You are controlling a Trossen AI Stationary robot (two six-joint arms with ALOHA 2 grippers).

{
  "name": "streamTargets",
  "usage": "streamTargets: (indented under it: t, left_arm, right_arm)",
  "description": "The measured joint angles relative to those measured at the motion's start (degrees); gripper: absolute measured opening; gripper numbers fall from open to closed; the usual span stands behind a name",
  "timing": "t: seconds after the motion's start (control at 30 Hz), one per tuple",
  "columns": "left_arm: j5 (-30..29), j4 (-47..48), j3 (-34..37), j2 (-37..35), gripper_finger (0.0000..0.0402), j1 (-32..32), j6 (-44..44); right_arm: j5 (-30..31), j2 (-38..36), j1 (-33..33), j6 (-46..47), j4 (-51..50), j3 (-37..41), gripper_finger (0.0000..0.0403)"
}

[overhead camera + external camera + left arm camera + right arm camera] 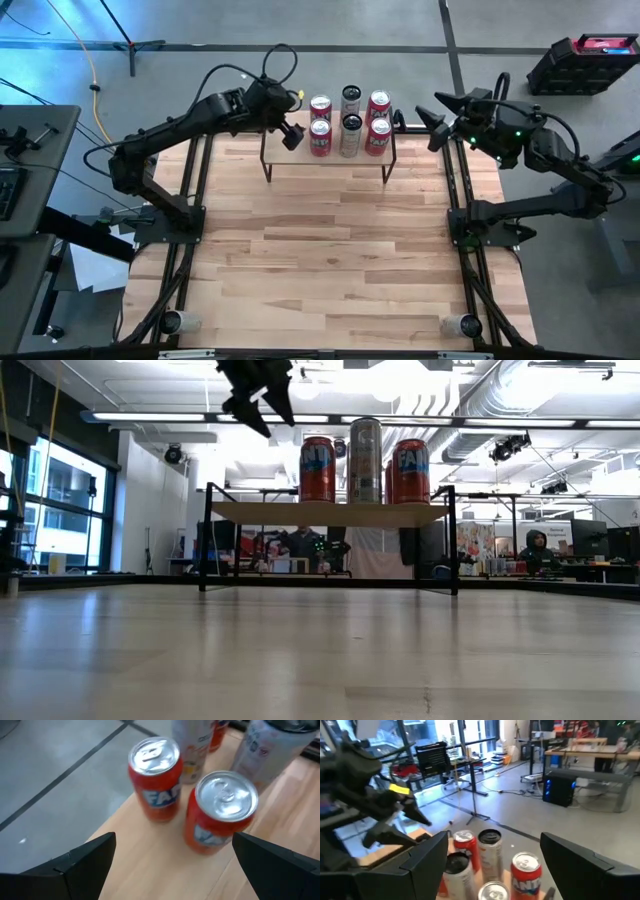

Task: Place canned beverage on shelf
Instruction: Put the red soda can aligned with the other red soda can on the shelf

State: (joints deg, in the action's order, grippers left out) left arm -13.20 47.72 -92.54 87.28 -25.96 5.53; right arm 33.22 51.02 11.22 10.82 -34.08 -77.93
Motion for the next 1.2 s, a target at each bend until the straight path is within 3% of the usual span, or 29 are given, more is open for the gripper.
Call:
streamTargets:
  t: [0.27,0.5,0.7,0.9,1.2]
  left_arm:
    - [2.53,-8.45,4.43,0.01,0.0392,-1.15,-1.12]
    - [2.33,-15.23,6.70,0.05,0.0392,-1.01,1.06]
    - [-1.61,-17.31,8.97,0.09,0.0392,-0.03,2.41]
    - [3.45,-19.00,9.26,0.07,0.0392,1.77,0.50]
    - [-9.99,-17.59,9.26,0.07,0.0392,6.94,-5.21]
  right_arm:
    - [-4.56,-0.08,-1.42,4.09,-1.58,0.00,0.0303]
    - [-3.22,-0.08,-5.34,4.38,-2.56,0.00,0.0303]
    - [-1.86,-0.10,-6.83,5.90,-3.02,0.00,0.0303]
    - [-1.88,-0.08,-8.17,9.92,-6.28,0.00,0.0303]
    - [-1.86,-0.08,-9.95,12.76,-9.07,0.00,0.0303]
